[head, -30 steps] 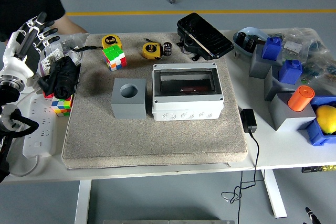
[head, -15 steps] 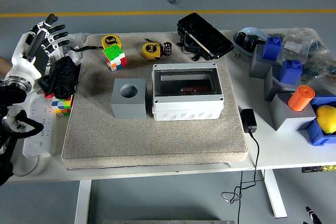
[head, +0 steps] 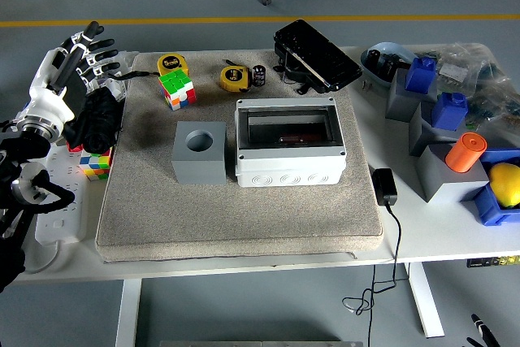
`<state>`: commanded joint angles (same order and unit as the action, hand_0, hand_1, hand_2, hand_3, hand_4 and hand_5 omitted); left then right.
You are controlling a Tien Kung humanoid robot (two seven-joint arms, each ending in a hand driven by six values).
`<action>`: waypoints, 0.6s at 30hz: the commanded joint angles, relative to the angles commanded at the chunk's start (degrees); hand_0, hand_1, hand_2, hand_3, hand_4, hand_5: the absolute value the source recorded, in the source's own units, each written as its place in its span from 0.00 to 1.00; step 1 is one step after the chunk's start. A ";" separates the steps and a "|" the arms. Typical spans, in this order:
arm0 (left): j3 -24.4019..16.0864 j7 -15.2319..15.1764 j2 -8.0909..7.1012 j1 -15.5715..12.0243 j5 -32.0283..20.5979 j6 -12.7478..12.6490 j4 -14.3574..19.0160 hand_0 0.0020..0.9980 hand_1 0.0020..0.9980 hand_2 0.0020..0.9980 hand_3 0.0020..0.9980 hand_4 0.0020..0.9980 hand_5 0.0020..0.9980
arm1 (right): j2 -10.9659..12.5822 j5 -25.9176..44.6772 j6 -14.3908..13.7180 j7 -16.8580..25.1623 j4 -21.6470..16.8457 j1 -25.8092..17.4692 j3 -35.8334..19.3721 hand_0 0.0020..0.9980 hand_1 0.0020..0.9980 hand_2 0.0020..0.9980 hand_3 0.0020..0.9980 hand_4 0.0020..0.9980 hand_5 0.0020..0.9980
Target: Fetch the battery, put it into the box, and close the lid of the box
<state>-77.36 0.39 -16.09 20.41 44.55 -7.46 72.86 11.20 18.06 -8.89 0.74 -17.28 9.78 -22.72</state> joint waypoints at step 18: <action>-1.60 0.27 -0.60 -0.41 0.13 0.09 0.33 0.49 0.61 0.60 0.65 0.99 0.54 | 0.31 -0.01 0.05 -0.27 -0.03 0.48 0.33 0.73 0.67 0.65 0.60 1.00 0.62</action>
<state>-78.97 0.66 -16.69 20.00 44.68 -7.37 73.19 11.51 18.05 -8.84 0.47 -17.31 10.27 -22.38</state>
